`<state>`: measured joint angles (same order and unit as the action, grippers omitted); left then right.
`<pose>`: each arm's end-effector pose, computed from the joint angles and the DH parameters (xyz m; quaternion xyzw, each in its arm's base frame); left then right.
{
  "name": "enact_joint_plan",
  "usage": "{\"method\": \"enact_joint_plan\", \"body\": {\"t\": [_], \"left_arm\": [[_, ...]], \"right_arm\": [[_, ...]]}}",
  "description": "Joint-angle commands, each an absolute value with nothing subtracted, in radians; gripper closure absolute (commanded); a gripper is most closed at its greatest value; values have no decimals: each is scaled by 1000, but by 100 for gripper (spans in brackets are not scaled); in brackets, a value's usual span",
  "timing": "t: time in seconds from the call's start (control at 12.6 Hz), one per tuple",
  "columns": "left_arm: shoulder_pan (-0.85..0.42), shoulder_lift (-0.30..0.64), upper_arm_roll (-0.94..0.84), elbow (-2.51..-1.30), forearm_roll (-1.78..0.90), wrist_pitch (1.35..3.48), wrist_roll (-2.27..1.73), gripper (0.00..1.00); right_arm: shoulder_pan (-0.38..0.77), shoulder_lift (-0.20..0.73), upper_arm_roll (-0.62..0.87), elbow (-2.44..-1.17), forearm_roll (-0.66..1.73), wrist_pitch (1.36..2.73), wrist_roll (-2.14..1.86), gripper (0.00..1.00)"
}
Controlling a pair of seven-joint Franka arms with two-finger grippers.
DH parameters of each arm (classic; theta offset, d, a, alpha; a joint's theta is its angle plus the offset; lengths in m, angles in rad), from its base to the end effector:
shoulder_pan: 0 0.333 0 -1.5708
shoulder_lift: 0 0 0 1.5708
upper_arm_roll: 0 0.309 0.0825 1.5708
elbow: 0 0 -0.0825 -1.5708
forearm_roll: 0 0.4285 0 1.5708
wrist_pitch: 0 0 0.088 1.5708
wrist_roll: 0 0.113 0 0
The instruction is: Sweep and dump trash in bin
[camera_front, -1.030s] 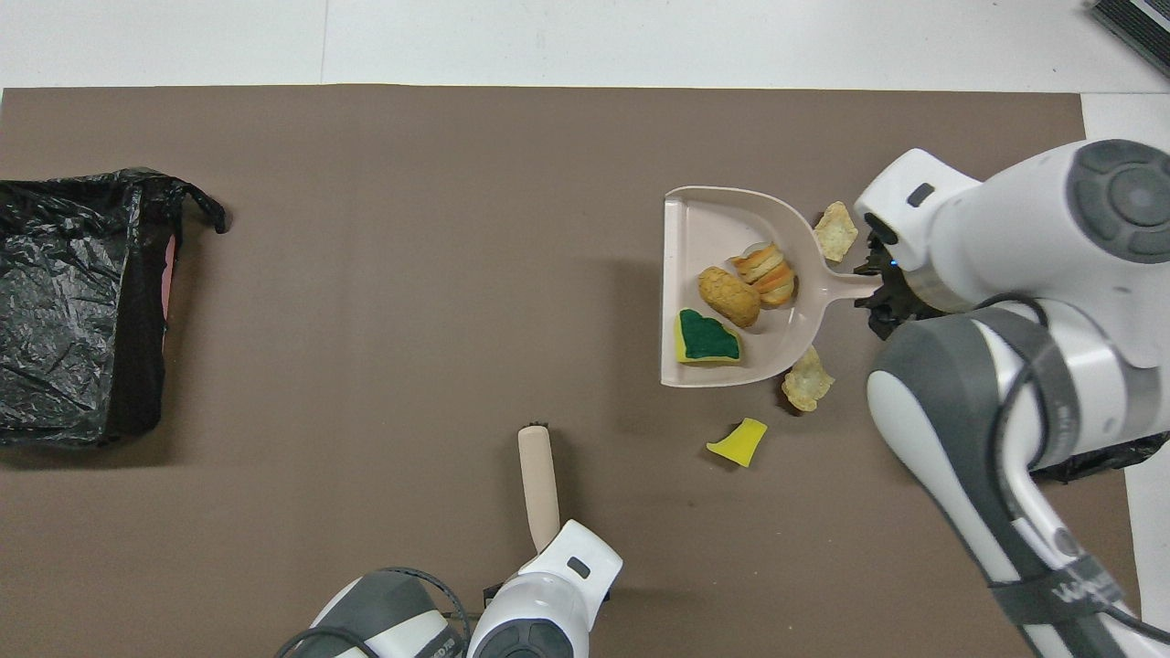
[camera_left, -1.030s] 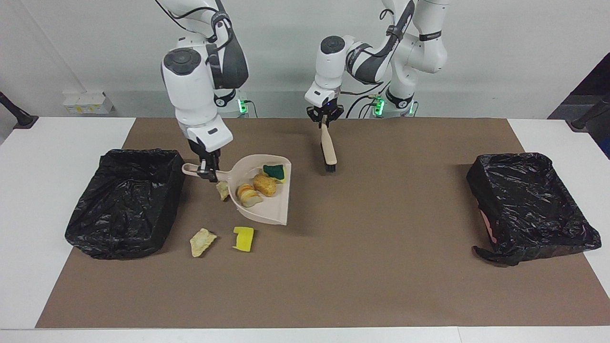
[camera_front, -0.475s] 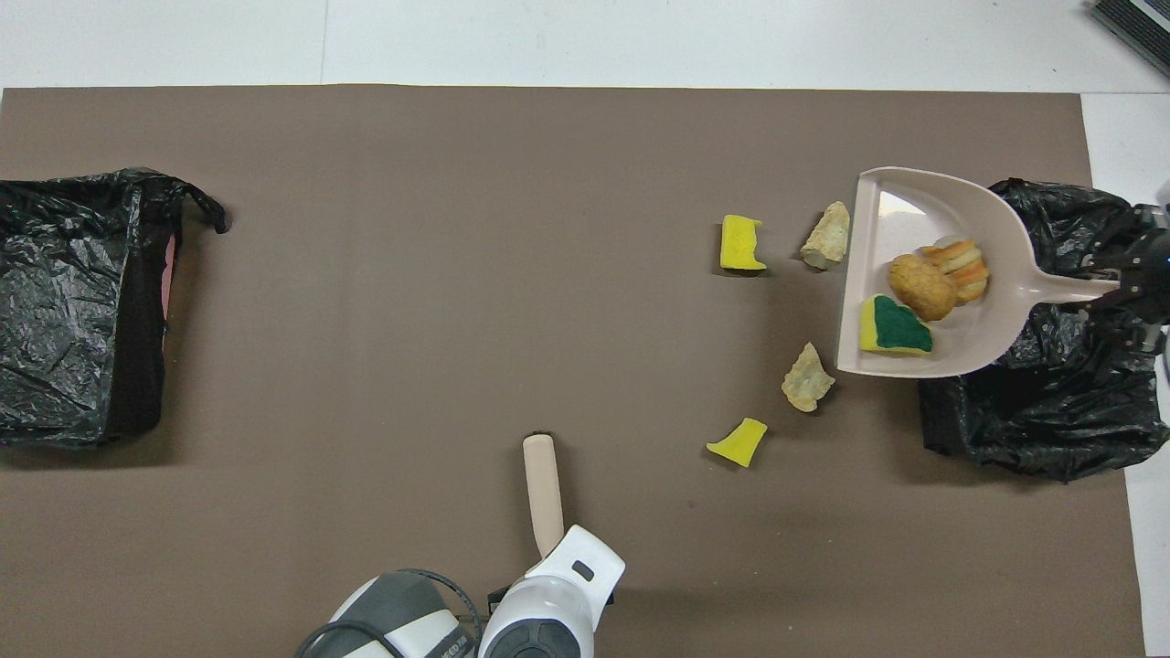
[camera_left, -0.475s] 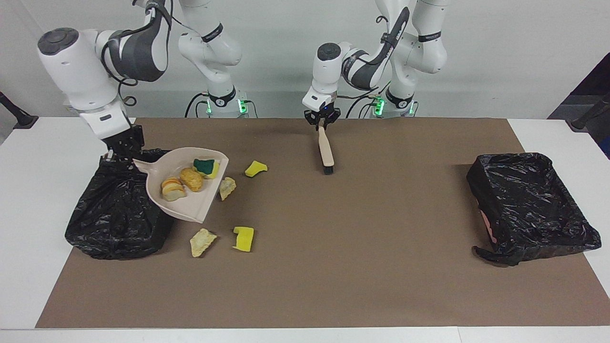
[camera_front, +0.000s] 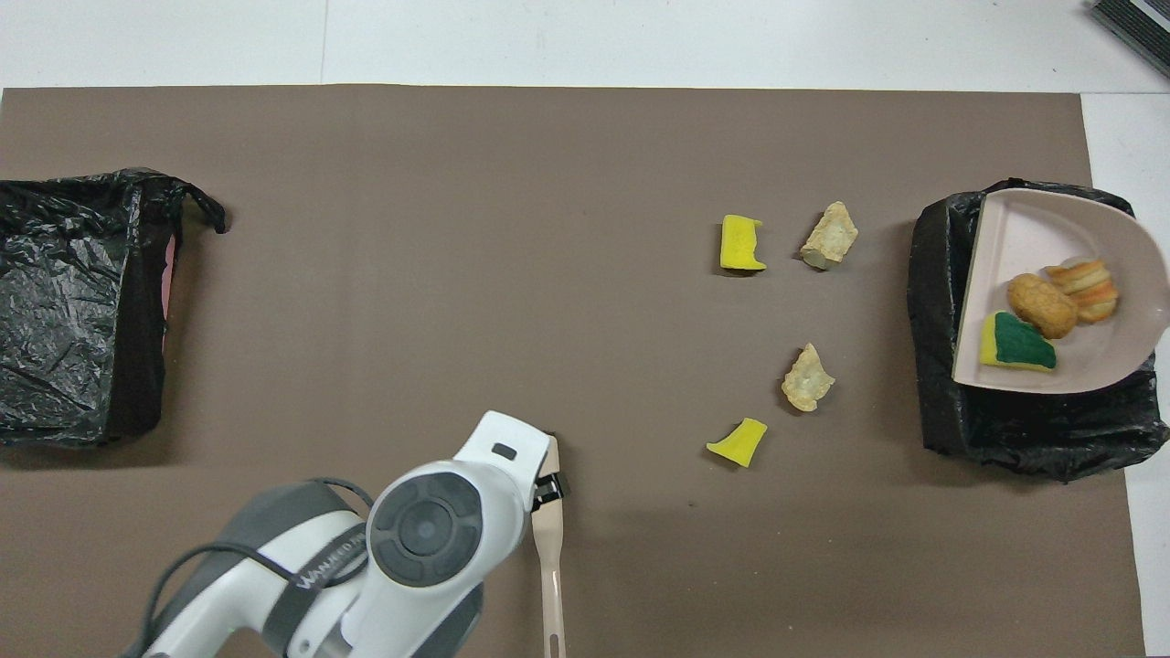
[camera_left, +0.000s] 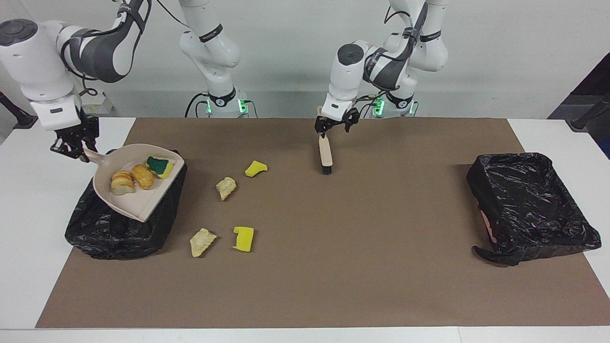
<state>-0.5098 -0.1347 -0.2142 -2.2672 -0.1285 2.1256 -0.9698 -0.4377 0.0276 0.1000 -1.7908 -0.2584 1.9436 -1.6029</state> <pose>0.3960 -0.3590 0.3768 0.9867 0.1573 -0.0330 0.0233 0.5868 -0.2264 0.5158 0.7752 0.6169 -0.0650 0.1198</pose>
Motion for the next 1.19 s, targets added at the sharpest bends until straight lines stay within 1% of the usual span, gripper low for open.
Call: {"method": "enact_joint_plan", "body": {"t": [0.0,0.16,0.32,0.4,0.55,0.63,0.87,1.03,1.11], "left_arm": [[-381,-143,-225,-2167,-83,2031,-951,0],[-264,-80,-225,-2042,-60,1961,-774,0],[-159,-22,-225,-1961,-43,1959,-637,0],[-115,-3,-225,-1932,-10,1959,-545,0],[-10,9,-225,-1875,5,1933,-395,0],[23,9,-224,-1841,2,1893,-262,0],[112,9,-222,-1740,3,1781,-61,0],[156,11,-222,-1622,12,1624,70,0],[156,11,-222,-1573,21,1556,92,0]], "right_arm": [[-453,21,110,-1793,-377,1962,-1609,100],[-439,21,112,-1799,-490,1960,-1563,100],[-436,11,123,-1810,-604,1939,-1482,100],[-414,6,123,-1818,-638,1925,-1470,100],[-382,3,126,-1818,-731,1863,-1425,100],[-350,-3,124,-1819,-750,1839,-1407,100],[-305,-17,124,-1836,-836,1825,-1367,100],[-266,-18,124,-1835,-921,1781,-1333,100],[-255,-17,124,-1829,-952,1769,-1330,100]]}}
